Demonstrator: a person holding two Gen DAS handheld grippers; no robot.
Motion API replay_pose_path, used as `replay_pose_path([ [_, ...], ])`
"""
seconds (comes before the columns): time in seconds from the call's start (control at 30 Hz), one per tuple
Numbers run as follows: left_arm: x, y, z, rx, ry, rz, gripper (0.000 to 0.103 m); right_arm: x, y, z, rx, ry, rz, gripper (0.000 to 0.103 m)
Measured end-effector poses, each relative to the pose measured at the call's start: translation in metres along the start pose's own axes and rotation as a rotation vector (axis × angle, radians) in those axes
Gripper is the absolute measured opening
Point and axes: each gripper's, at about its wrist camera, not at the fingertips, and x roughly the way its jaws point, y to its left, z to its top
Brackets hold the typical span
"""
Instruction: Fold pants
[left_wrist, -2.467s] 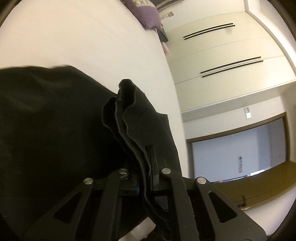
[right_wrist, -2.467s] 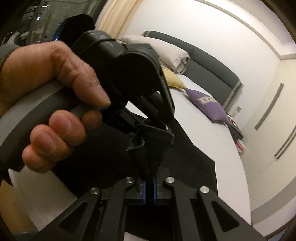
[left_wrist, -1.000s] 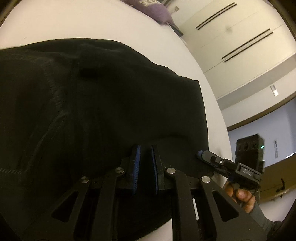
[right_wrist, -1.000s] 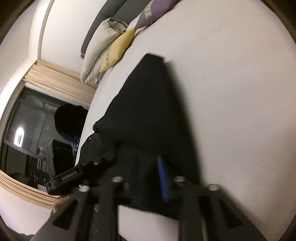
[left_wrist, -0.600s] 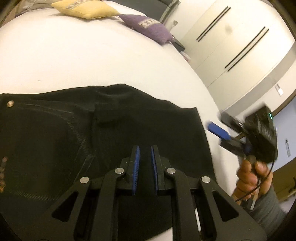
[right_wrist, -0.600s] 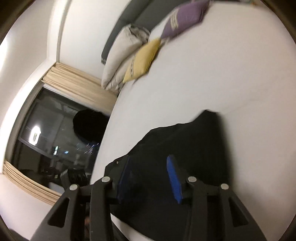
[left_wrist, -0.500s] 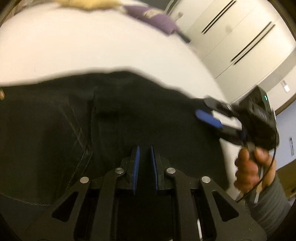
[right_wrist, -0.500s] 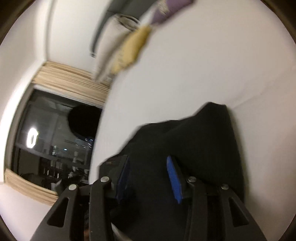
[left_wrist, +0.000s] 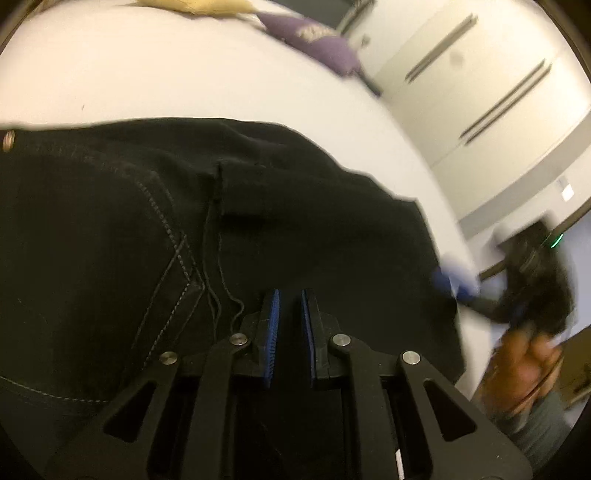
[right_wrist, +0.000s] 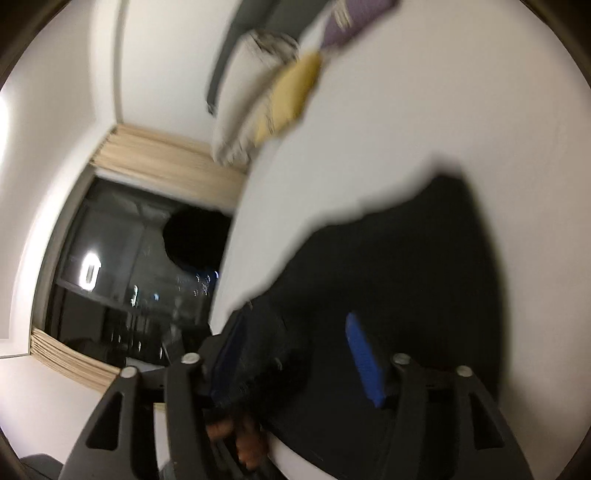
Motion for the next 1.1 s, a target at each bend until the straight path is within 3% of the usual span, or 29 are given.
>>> replay_pose_path([
  [0.03, -0.002, 0.002, -0.001, -0.022, 0.000, -0.018, 0.012, 0.004, -0.014, -0.011, 0.021, 0.023, -0.059, 0.047],
  [0.07, -0.006, 0.002, -0.001, -0.023, 0.005, -0.012, 0.012, 0.005, -0.027, -0.016, -0.001, 0.006, -0.109, 0.014],
  [0.1, -0.015, 0.002, -0.010, -0.015, 0.004, -0.002, 0.012, 0.002, -0.033, -0.016, 0.000, -0.006, -0.144, 0.002],
  [0.13, -0.025, 0.000, -0.012, -0.011, -0.002, 0.012, 0.012, -0.004, -0.038, -0.017, 0.033, -0.015, -0.159, 0.000],
  [0.2, -0.049, 0.002, -0.013, -0.023, -0.050, 0.016, 0.012, -0.020, -0.035, -0.014, 0.110, -0.067, -0.163, 0.012],
  [0.23, -0.065, 0.006, -0.015, -0.036, -0.085, 0.005, 0.012, -0.026, -0.023, -0.013, 0.088, -0.098, -0.135, 0.028],
  [0.27, -0.082, 0.011, -0.019, -0.061, -0.121, 0.000, 0.012, -0.029, -0.005, -0.014, 0.051, -0.133, -0.048, 0.047],
  [0.33, -0.114, 0.027, -0.027, -0.115, -0.184, -0.005, 0.012, -0.023, 0.020, -0.019, 0.005, -0.138, 0.079, 0.072],
  [0.37, -0.131, 0.035, -0.032, -0.143, -0.212, -0.002, 0.012, -0.012, 0.031, -0.021, -0.020, -0.118, 0.107, 0.076],
  [0.47, -0.188, 0.071, -0.050, -0.233, -0.292, 0.030, 0.012, 0.024, 0.025, -0.026, -0.003, -0.032, 0.035, 0.075],
  [0.5, -0.203, 0.083, -0.058, -0.268, -0.318, 0.050, 0.012, 0.038, 0.013, -0.022, 0.024, -0.008, -0.016, 0.066],
  [0.53, -0.220, 0.100, -0.067, -0.313, -0.345, 0.078, 0.012, 0.042, 0.000, -0.024, 0.041, -0.017, -0.089, 0.031],
  [0.57, -0.231, 0.112, -0.073, -0.344, -0.360, 0.095, 0.012, 0.038, -0.006, -0.024, 0.063, -0.033, -0.121, 0.016],
  [0.63, -0.256, 0.143, -0.086, -0.424, -0.382, 0.144, 0.012, 0.021, -0.010, -0.025, 0.144, -0.084, -0.127, 0.021],
  [0.7, -0.267, 0.173, -0.096, -0.523, -0.387, 0.157, 0.016, -0.003, -0.001, -0.034, 0.151, -0.147, -0.155, 0.040],
  [0.73, -0.265, 0.183, -0.100, -0.563, -0.385, 0.146, 0.016, -0.005, 0.007, -0.033, 0.140, -0.181, -0.138, 0.054],
  [0.77, -0.265, 0.193, -0.102, -0.591, -0.384, 0.124, 0.017, -0.010, 0.018, -0.035, 0.128, -0.215, -0.107, 0.059],
  [0.87, -0.254, 0.210, -0.106, -0.651, -0.373, 0.070, 0.017, -0.008, 0.034, -0.034, 0.118, -0.226, -0.062, 0.059],
  [1.07, -0.224, 0.220, -0.108, -0.689, -0.373, 0.013, 0.017, -0.010, 0.025, -0.051, 0.126, -0.174, -0.059, 0.059],
  [1.1, -0.233, 0.224, -0.118, -0.699, -0.383, 0.000, 0.017, -0.021, 0.017, -0.055, 0.128, -0.166, -0.060, 0.059],
])
